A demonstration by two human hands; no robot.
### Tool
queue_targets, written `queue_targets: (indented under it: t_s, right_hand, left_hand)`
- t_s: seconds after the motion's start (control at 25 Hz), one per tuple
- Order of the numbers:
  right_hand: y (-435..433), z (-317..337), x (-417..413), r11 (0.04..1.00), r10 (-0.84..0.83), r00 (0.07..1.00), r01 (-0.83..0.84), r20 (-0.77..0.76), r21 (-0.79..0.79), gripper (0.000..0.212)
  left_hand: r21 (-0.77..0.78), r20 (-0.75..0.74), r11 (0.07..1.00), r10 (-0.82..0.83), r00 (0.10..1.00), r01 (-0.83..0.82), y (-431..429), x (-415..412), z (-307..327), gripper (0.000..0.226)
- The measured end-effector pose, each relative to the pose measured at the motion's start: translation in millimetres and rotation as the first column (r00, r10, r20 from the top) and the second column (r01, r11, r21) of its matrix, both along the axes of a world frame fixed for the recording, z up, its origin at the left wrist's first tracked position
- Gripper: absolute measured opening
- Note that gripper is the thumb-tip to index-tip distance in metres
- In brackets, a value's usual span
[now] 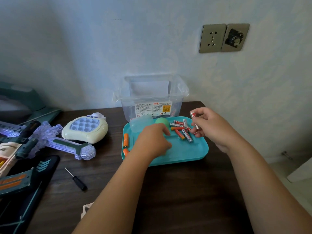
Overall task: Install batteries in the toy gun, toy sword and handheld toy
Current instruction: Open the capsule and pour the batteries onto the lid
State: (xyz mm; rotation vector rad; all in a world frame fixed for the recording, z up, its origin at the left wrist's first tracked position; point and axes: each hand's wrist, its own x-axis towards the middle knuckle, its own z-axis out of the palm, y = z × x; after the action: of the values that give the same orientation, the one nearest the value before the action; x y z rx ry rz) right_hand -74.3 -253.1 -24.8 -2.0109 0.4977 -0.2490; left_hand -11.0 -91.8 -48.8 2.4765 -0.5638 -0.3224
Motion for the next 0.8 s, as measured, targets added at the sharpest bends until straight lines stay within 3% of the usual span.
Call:
queue_targets:
  t_s: [0.16, 0.28, 0.44, 0.6, 0.8]
  right_hand:
    - [1, -13, 10, 0.99, -0.137, 0.991, 0.137, -0.002, 0.021, 0.014]
    - [-1, -20, 12, 0.975, -0.201, 0.979, 0.204, 0.041, -0.089, 0.022]
    - [-5, -25, 12, 0.943, -0.146, 0.989, 0.135, -0.014, -0.305, 0.02]
    - [0, -32, 12, 0.848, -0.117, 0.981, 0.019, -0.152, -0.53, 0.026]
    - [4, -40, 13, 0.798, -0.212, 0.966, 0.084, -0.148, -0.597, 0.035]
  left_hand:
    - [-0.28, 0.081, 0.957, 0.103, 0.991, -0.076, -36, 16, 15, 0.02]
    - [-0.241, 0.123, 0.964, 0.147, 0.981, -0.114, -57, 33, 16, 0.014]
    - [0.001, 0.172, 0.993, 0.113, 0.979, -0.115, -74, 47, 10, 0.019]
    - [-0.131, 0.269, 0.985, 0.142, 0.952, -0.11, -67, 40, 19, 0.019]
    - [-0.172, 0.256, 0.984, 0.092, 0.962, -0.048, -46, 14, 20, 0.017]
